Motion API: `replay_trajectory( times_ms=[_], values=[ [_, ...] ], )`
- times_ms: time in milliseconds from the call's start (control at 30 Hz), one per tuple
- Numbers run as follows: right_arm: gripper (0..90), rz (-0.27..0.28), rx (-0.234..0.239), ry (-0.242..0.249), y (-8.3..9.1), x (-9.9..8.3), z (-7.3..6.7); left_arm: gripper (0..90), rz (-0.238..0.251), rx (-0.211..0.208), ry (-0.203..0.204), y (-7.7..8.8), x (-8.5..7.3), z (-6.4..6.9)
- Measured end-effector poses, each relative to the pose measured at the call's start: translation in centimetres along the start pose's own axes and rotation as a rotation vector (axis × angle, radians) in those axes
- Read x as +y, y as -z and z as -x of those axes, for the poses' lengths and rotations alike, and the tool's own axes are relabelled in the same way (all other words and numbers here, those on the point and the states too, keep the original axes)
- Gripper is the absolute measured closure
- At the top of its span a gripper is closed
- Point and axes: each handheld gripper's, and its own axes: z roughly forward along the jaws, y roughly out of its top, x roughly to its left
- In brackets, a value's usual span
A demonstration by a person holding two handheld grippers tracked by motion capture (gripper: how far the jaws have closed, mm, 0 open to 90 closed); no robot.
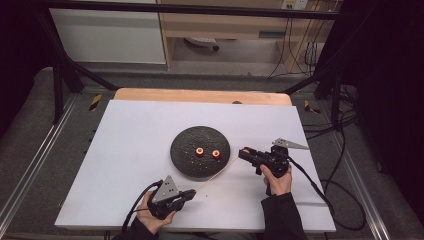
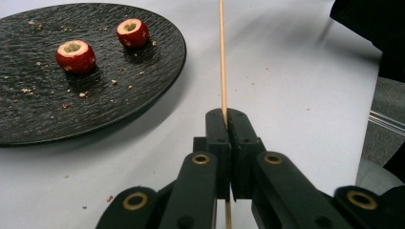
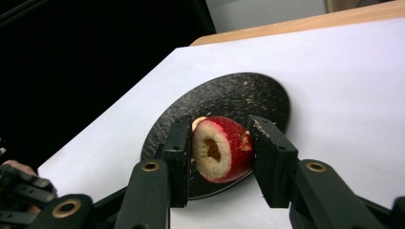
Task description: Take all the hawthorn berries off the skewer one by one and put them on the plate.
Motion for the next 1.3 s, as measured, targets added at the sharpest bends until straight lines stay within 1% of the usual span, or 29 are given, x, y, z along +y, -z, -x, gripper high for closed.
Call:
replay_trajectory(
  times_ms=[133,300,433,500,633,767,967,1067,1167,1300],
  values=[
    [62.5,0.017,-0.021,-0.003,0.5,0.5,0.7,88.4,-0.001,0.001,0.001,0.1,-0.1,-0.1],
    [62.5,0.04,-0.034,-0.012,1.2,1.0,1.1,88.4,0.004,0.008,0.008,0.4,-0.1,-0.4],
    [62.5,0.038,-0.048,-0.006,1.3,0.9,1.3,88.5,0.016,0.015,0.024,0.9,-0.2,-0.9],
    [62.4,0.036,-0.048,-0.007,1.3,0.9,1.3,88.4,0.024,0.024,0.032,1.2,-0.2,-1.2],
    [62.5,0.017,-0.051,-0.004,0.8,0.6,1.2,88.4,0.047,0.037,0.065,1.9,-0.1,-2.1],
    [62.5,-0.007,-0.048,0.009,0.0,0.4,0.7,88.4,0.068,0.057,0.089,2.5,-0.1,-3.0],
    [62.4,-0.052,-0.041,0.049,-1.6,0.2,-0.5,88.4,0.094,0.08,0.121,3.4,0.0,-4.1],
    [62.4,-0.07,-0.032,0.063,-2.6,0.3,-1.2,88.4,0.104,0.094,0.134,3.7,0.0,-4.6],
    [62.4,-0.089,-0.026,0.092,-3.8,0.4,-2.1,88.4,0.109,0.105,0.142,4.0,0.0,-4.9],
    [62.4,-0.14,-0.025,0.12,-6.0,0.0,-3.2,88.4,0.109,0.117,0.147,4.1,-0.1,-5.2]
  ],
)
